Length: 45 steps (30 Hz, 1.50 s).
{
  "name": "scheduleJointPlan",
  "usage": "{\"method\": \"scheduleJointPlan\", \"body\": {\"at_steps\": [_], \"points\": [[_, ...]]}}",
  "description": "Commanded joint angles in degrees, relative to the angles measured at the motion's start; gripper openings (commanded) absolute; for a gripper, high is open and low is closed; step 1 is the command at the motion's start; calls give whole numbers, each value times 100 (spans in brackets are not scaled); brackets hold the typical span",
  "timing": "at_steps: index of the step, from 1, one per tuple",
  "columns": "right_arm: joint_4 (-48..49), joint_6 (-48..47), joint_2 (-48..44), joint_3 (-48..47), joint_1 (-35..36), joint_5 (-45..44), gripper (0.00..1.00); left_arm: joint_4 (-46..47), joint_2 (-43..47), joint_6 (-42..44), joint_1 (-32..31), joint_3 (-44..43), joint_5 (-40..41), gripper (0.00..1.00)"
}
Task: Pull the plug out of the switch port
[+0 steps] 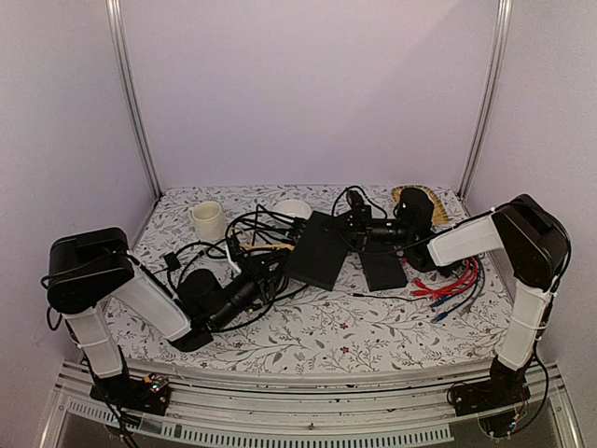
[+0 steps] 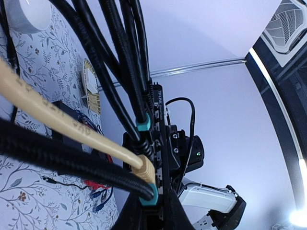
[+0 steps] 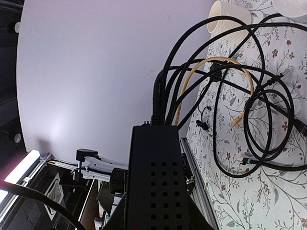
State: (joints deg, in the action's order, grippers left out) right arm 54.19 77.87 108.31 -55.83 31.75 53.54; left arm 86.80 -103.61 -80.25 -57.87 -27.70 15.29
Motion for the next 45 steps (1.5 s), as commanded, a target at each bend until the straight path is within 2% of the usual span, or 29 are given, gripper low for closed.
{"method": "scheduleJointPlan", "body": {"at_steps": [1, 11, 19, 45], "points": [[589, -30, -489, -48, -283, 163, 2, 161, 116, 207, 113, 231, 790, 0], [583, -27, -433, -133, -390, 239, 1, -296, 339, 413, 172, 274, 651, 0], [665, 25, -345, -285, -526, 308, 1, -606, 403, 435, 258, 218, 204, 0], [865, 197, -344, -196, -612, 312, 1, -487, 592, 236, 230, 497, 1201, 0]]}}
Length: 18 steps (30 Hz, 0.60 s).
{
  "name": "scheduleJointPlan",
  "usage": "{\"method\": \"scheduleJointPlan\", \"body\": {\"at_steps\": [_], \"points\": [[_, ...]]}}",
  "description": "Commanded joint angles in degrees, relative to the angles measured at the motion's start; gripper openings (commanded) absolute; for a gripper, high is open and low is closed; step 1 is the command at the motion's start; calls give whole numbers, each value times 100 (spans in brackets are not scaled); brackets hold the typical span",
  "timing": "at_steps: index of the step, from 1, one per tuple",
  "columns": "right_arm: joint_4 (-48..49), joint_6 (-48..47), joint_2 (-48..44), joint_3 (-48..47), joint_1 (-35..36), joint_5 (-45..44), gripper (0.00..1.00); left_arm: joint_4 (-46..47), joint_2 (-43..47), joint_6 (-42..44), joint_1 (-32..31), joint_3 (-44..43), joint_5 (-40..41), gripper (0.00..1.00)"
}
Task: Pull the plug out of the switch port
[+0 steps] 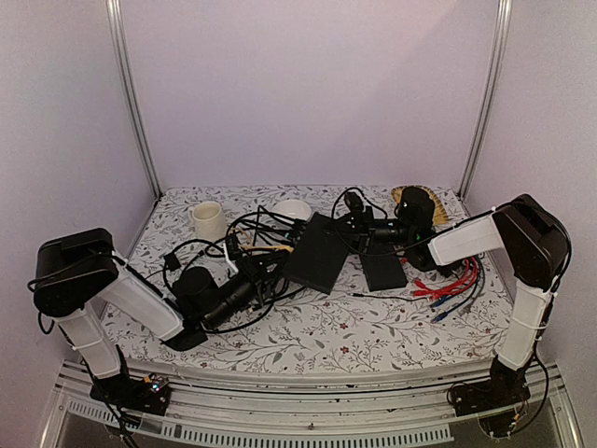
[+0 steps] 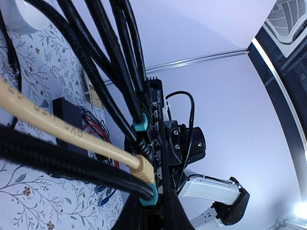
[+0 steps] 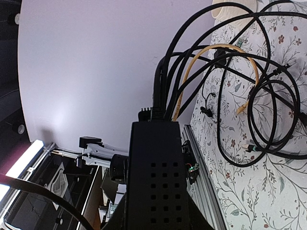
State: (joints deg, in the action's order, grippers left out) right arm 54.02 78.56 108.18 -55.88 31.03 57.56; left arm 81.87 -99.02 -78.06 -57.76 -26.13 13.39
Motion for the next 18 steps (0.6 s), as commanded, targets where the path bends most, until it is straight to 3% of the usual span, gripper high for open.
{"method": "scheduleJointPlan", "body": {"at_steps": [1, 18], "points": [[902, 136, -331, -174, -540, -93, 2, 8, 123, -1, 216, 330, 1434, 0], [970, 183, -375, -129, -578, -45, 1, 5, -34, -290, 107, 288, 1878, 0]]}}
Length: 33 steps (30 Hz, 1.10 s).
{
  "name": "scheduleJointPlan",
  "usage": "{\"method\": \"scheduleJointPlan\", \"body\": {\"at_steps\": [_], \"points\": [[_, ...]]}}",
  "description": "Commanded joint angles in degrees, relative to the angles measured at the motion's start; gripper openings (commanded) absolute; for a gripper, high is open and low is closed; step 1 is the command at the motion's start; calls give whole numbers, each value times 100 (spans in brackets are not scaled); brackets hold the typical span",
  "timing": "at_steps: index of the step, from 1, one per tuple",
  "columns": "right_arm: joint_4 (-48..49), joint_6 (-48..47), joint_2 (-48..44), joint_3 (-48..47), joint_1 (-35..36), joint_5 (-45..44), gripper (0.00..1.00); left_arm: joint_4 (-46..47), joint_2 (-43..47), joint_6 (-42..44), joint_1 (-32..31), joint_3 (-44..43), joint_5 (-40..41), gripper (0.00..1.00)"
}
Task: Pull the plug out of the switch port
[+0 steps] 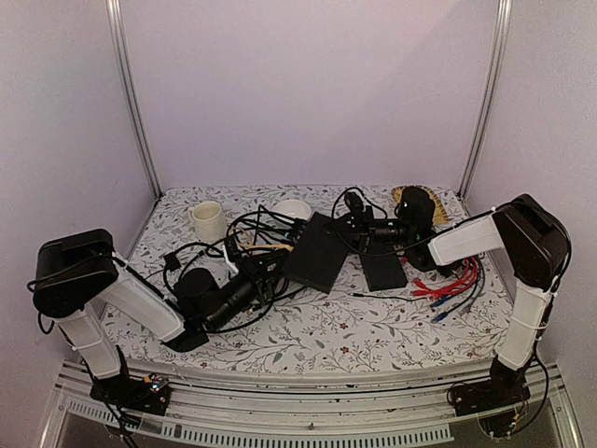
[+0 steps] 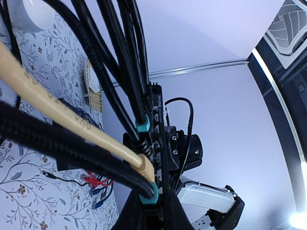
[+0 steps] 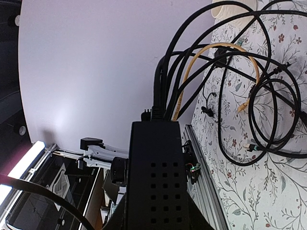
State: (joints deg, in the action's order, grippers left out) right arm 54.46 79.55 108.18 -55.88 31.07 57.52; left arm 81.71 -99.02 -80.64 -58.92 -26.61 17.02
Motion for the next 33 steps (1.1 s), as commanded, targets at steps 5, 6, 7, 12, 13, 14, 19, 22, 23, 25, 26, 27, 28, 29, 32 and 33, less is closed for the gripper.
{"method": "scheduleJointPlan", "body": {"at_steps": [5, 6, 7, 12, 13, 14, 19, 22, 23, 25, 26, 27, 28, 29, 32, 33], "points": [[945, 100, -402, -114, -623, -21, 1, 31, 69, -75, 219, 529, 1524, 0], [951, 99, -416, -111, -623, -21, 1, 30, 102, -83, 219, 586, 1532, 0], [953, 103, -421, -104, -631, -21, 1, 36, 129, -91, 222, 635, 1541, 0], [1000, 130, -448, -74, -637, -38, 1, -24, 254, -94, 189, 738, 1619, 0], [1012, 131, -458, -64, -633, -43, 1, -40, 266, -88, 191, 744, 1633, 0], [1014, 144, -465, -49, -637, -42, 1, -49, 283, -77, 189, 744, 1645, 0], [1014, 131, -544, 27, -636, -45, 1, -118, 300, -66, 188, 734, 1674, 0], [1006, 115, -568, 75, -637, -65, 1, -126, 285, -59, 188, 698, 1712, 0], [1006, 114, -570, 76, -637, -66, 1, -135, 287, -57, 190, 698, 1725, 0], [1006, 114, -581, 71, -637, -64, 1, -184, 307, -57, 195, 689, 1724, 0], [1006, 114, -572, 68, -637, -57, 2, -194, 313, -43, 214, 691, 1712, 0], [1006, 114, -571, 69, -637, -56, 1, -196, 312, -40, 227, 694, 1696, 0], [1006, 120, -570, 63, -633, -51, 1, -192, 317, -39, 240, 700, 1665, 0], [1006, 114, -567, 62, -633, -48, 1, -187, 309, -39, 260, 693, 1614, 0], [1014, 114, -535, 34, -637, -56, 1, -112, 281, -1, 281, 709, 1527, 0], [1010, 114, -527, 30, -633, -54, 1, -130, 283, 3, 287, 702, 1510, 0]]}}
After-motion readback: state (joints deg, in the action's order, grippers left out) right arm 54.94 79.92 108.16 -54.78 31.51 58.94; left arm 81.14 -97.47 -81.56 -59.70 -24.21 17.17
